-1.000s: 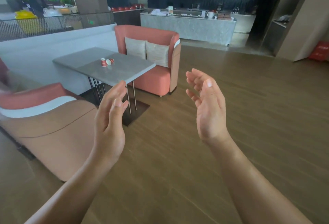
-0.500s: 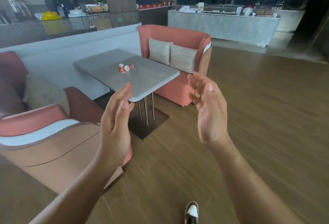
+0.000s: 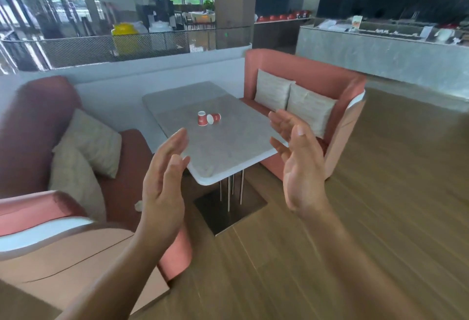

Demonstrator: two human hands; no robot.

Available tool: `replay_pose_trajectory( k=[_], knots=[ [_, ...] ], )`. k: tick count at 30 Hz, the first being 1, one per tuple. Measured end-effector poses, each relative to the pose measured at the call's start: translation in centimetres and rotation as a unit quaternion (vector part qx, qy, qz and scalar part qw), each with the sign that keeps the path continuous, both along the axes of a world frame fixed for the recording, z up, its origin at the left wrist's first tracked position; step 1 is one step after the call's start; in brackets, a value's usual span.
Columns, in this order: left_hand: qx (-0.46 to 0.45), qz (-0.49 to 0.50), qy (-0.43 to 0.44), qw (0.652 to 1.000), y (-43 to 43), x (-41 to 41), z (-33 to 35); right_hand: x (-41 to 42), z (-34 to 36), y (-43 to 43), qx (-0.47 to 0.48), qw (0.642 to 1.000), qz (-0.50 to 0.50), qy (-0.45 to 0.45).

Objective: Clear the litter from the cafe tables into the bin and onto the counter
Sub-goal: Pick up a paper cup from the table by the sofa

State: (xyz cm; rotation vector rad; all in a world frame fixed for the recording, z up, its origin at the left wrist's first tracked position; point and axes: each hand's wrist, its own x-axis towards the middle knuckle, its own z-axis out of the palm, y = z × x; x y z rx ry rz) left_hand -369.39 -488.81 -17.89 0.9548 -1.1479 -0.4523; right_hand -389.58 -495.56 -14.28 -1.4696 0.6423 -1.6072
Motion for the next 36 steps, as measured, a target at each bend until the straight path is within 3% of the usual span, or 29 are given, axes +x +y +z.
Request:
replay_pose_trajectory(
  k=[8, 21, 36],
  knots=[
    [0.006, 0.035, 0.015, 0.999, -13.2, 2.2, -1.6, 2.7, -1.9, -14.5, 0.021, 0.999, 0.041, 0.004],
    [0.008, 0.058, 0.017, 0.998, -38.2, 12.6, -1.8, 14.5, -2.1, -40.7, 0.034, 0.997, 0.058, 0.045],
    [0.061, 0.088, 0.035, 0.994, -57.0, 18.0, -5.7, 23.3, -6.8, -62.4, 0.093, 0.987, 0.121, 0.052]
  ],
)
